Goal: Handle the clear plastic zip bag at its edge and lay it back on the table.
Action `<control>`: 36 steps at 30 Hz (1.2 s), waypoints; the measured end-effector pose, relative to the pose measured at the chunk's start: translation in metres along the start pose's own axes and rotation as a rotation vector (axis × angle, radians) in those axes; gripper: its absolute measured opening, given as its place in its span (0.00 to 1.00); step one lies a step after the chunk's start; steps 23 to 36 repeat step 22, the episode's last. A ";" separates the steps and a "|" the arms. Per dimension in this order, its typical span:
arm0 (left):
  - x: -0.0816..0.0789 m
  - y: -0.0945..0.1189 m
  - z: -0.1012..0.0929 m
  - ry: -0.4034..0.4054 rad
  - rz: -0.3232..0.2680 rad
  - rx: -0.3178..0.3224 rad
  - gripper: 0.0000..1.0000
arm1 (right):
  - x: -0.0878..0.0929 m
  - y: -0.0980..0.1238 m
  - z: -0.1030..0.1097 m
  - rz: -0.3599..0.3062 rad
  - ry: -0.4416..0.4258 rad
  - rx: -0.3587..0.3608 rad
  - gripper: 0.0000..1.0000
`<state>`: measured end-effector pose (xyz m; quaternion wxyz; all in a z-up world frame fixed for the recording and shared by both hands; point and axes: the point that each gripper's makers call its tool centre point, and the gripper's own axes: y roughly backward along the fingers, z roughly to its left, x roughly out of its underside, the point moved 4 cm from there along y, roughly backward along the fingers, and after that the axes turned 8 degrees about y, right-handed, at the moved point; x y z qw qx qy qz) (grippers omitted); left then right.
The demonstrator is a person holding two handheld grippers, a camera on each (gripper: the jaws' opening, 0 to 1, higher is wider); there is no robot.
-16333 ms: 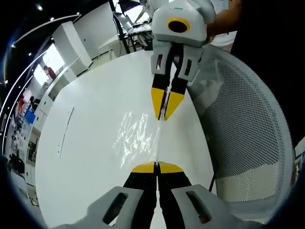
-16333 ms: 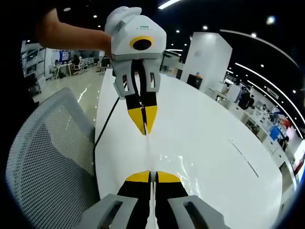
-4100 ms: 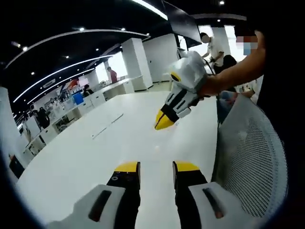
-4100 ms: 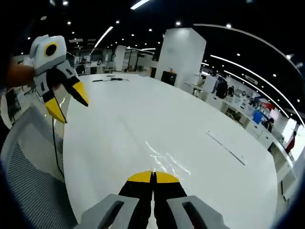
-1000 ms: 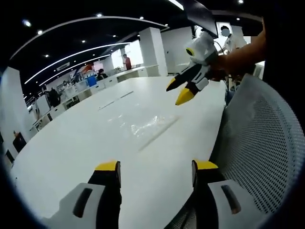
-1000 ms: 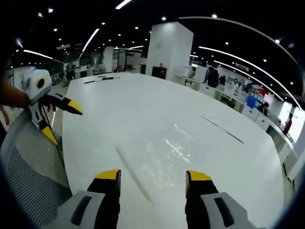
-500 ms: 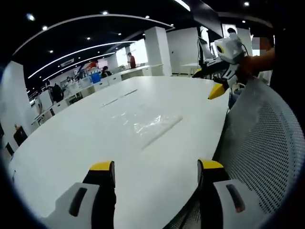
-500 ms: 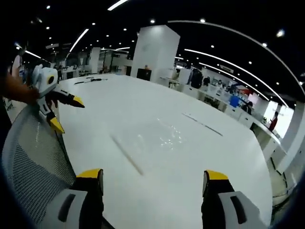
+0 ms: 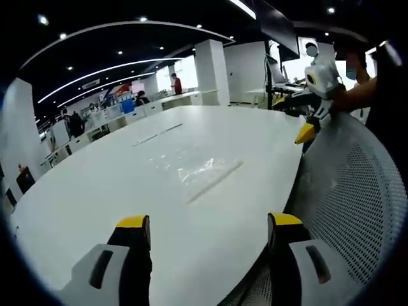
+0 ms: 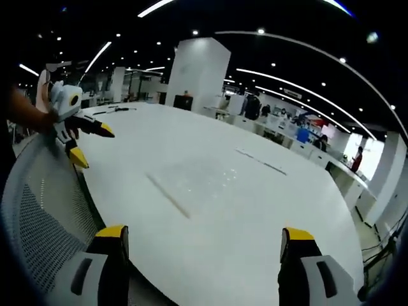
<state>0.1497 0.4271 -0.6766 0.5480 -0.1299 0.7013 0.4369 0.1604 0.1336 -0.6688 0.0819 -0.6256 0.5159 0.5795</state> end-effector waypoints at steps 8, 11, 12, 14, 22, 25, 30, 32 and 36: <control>-0.003 0.001 -0.003 -0.003 -0.005 0.000 0.76 | 0.003 0.000 0.005 -0.009 -0.004 -0.019 1.00; -0.003 0.001 -0.005 -0.006 -0.005 0.007 0.76 | 0.004 0.000 0.006 -0.007 0.002 -0.019 1.00; -0.002 0.001 -0.004 -0.005 -0.004 0.007 0.76 | 0.004 0.000 0.006 -0.007 0.000 -0.021 1.00; -0.002 0.001 -0.004 0.000 -0.005 0.005 0.76 | 0.005 -0.001 0.007 -0.005 0.000 -0.023 1.00; -0.003 0.002 -0.003 0.010 -0.013 -0.003 0.77 | 0.007 -0.001 0.008 -0.001 0.010 -0.027 1.00; -0.003 0.002 -0.003 0.010 -0.013 -0.003 0.77 | 0.007 -0.001 0.008 -0.001 0.010 -0.027 1.00; -0.003 0.002 -0.003 0.010 -0.013 -0.003 0.77 | 0.007 -0.001 0.008 -0.001 0.010 -0.027 1.00; -0.003 0.002 -0.003 0.010 -0.013 -0.003 0.77 | 0.007 -0.001 0.008 -0.001 0.010 -0.027 1.00; -0.003 0.002 -0.003 0.010 -0.013 -0.003 0.77 | 0.007 -0.001 0.008 -0.001 0.010 -0.027 1.00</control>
